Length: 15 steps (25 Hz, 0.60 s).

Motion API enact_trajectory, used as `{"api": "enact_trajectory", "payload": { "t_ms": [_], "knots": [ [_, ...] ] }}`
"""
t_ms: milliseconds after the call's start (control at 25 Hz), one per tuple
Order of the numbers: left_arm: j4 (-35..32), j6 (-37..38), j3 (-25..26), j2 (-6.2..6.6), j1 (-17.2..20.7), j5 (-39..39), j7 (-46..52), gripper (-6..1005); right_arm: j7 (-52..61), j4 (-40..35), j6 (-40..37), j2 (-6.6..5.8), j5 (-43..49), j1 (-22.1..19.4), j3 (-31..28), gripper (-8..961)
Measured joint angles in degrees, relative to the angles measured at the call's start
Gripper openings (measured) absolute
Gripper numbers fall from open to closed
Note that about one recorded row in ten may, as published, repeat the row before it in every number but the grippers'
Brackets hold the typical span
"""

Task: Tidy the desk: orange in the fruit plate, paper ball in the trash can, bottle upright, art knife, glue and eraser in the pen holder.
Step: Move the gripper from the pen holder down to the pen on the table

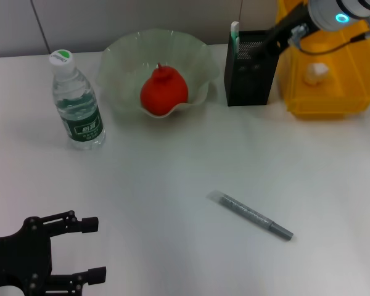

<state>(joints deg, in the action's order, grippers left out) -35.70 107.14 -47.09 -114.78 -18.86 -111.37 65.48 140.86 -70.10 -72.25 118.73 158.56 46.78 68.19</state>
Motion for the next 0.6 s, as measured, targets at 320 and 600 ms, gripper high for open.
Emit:
{"api": "enact_trajectory", "payload": {
  "t_ms": [320,600],
  "knots": [
    [0.0,-0.04,-0.02,0.0,-0.11,0.08,-0.24,833,10.09,-6.87,-20.99,0.42,-0.36,1.08,11.2,474],
    [0.02,-0.34,-0.03,0.0,-0.12,0.09,-0.45,833,13.72,0.28,-22.48,0.68,-4.55,3.36,16.27,474]
  ]
}}
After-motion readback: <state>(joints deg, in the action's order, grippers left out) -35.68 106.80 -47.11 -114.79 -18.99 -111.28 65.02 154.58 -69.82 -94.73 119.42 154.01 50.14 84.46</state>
